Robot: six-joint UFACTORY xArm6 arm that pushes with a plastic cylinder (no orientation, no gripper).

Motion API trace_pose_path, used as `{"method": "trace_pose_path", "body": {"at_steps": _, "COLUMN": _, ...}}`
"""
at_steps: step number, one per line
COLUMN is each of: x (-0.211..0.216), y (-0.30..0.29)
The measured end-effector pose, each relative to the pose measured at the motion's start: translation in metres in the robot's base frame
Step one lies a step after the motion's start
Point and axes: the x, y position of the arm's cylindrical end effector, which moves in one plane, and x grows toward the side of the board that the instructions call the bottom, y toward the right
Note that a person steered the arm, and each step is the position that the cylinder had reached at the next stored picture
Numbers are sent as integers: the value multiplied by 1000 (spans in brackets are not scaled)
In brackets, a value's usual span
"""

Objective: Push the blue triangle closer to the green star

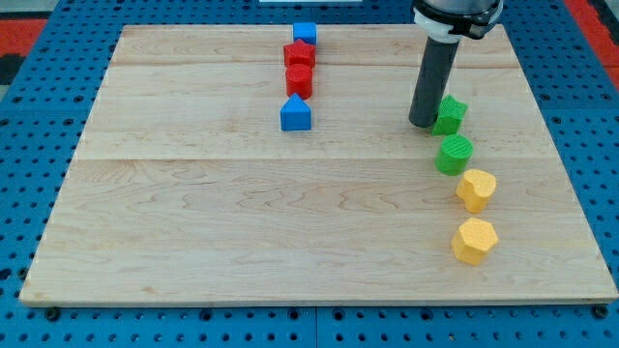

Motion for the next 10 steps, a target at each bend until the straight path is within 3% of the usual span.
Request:
{"method": "trace_pose_path", "body": {"at_steps": 1, "x": 55, "y": -74}}
{"method": "trace_pose_path", "body": {"at_steps": 2, "x": 65, "y": -184}}
{"method": "trace_pose_path", "body": {"at_steps": 3, "x": 12, "y": -184}}
{"method": "trace_pose_path", "body": {"at_steps": 5, "x": -15, "y": -98}}
{"method": "trace_pose_path", "body": {"at_steps": 6, "x": 20, "y": -130}}
{"method": "trace_pose_path", "body": {"at_steps": 7, "x": -34, "y": -167}}
{"method": "trace_pose_path", "body": {"at_steps": 9, "x": -49, "y": -84}}
{"method": "trace_pose_path", "body": {"at_steps": 10, "x": -49, "y": -93}}
